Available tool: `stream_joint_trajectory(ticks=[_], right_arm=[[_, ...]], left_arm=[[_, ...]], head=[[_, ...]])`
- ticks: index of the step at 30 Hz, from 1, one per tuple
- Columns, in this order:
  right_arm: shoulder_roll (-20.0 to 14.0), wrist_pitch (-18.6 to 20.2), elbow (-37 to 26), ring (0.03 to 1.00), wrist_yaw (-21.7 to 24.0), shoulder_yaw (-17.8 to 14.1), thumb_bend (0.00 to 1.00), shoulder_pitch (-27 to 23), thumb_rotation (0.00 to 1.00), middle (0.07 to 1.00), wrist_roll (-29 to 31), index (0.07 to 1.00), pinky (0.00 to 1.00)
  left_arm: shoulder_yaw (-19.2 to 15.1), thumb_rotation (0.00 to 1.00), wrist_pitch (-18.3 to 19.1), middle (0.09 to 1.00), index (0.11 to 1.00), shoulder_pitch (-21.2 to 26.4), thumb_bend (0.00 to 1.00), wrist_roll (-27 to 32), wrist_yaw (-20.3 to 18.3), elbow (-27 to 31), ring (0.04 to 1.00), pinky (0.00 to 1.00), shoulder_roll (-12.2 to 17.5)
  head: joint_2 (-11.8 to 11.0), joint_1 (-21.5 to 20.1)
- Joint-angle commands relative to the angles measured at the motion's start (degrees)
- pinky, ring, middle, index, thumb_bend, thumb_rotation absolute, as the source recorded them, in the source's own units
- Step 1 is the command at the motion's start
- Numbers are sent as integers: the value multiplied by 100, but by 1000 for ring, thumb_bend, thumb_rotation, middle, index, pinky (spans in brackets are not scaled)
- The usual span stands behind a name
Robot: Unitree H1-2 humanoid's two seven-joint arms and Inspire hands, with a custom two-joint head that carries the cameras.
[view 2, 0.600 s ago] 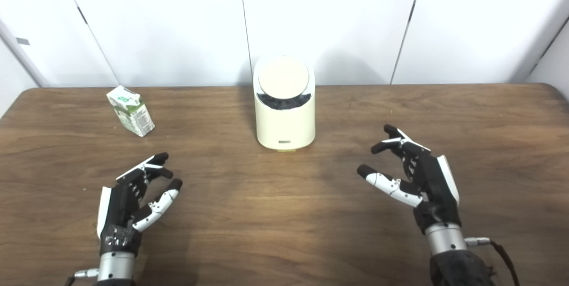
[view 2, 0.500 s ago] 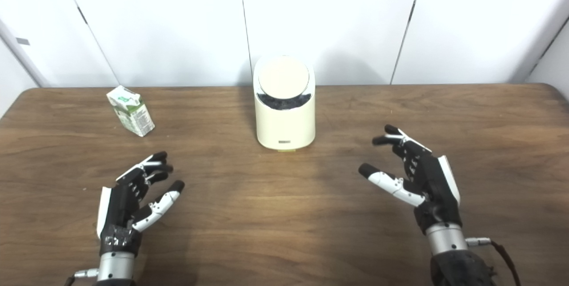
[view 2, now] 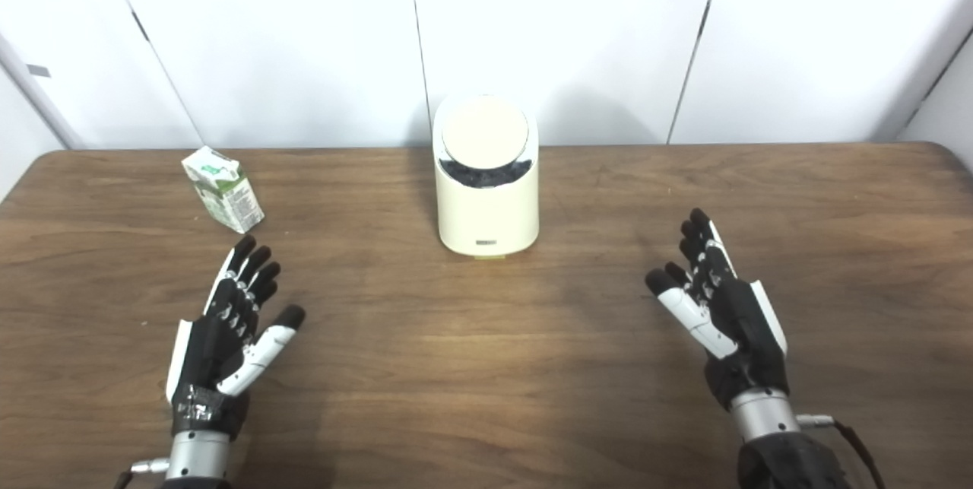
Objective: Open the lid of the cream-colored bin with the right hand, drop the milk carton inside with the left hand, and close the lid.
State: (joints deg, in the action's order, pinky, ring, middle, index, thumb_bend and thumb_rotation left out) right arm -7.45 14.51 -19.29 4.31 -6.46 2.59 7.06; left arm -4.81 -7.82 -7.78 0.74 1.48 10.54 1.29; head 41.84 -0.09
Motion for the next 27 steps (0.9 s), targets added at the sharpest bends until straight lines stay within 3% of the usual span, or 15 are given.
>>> stream_joint_trajectory(ticks=[1, 5, 8, 11, 14, 19, 27], right_arm=[[-57, -314, -58, 1000, 48, -13, 669, -112, 578, 1000, 45, 1000, 960], [-99, -270, -94, 1000, 40, 31, 668, -96, 667, 1000, -49, 1000, 977], [-119, -260, -128, 1000, 28, 68, 665, -81, 775, 1000, -134, 1000, 975], [-96, -287, -152, 1000, 59, 54, 632, -73, 856, 1000, -48, 1000, 992], [-103, -284, -140, 1000, 35, 55, 669, -84, 840, 1000, -98, 1000, 996], [-43, -160, -289, 983, -40, 148, 738, -321, 713, 984, -260, 994, 948], [142, -28, -152, 981, -207, 216, 813, -942, 577, 974, -365, 967, 907]], left_arm=[[12, 460, -175, 952, 1000, 96, 869, 9, -35, 130, 923, 940, 63], [35, 476, -143, 960, 1000, 82, 865, 72, -92, 132, 936, 950, 101], [62, 539, -36, 967, 1000, 60, 835, 50, -109, 189, 956, 989, 132], [46, 606, 17, 971, 1000, 56, 854, 106, -122, 224, 958, 962, 129], [20, 647, 34, 967, 1000, 43, 856, 131, -126, 229, 952, 936, 122], [14, 612, 132, 974, 995, 21, 844, 186, -166, 285, 963, 918, 145], [20, 594, 53, 962, 986, -74, 827, 212, -226, 227, 958, 913, 166]], head=[[1, 3], [-3, -7], [-10, 19], [-44, 68], [-88, 33], [-140, -21], [-556, -20]])
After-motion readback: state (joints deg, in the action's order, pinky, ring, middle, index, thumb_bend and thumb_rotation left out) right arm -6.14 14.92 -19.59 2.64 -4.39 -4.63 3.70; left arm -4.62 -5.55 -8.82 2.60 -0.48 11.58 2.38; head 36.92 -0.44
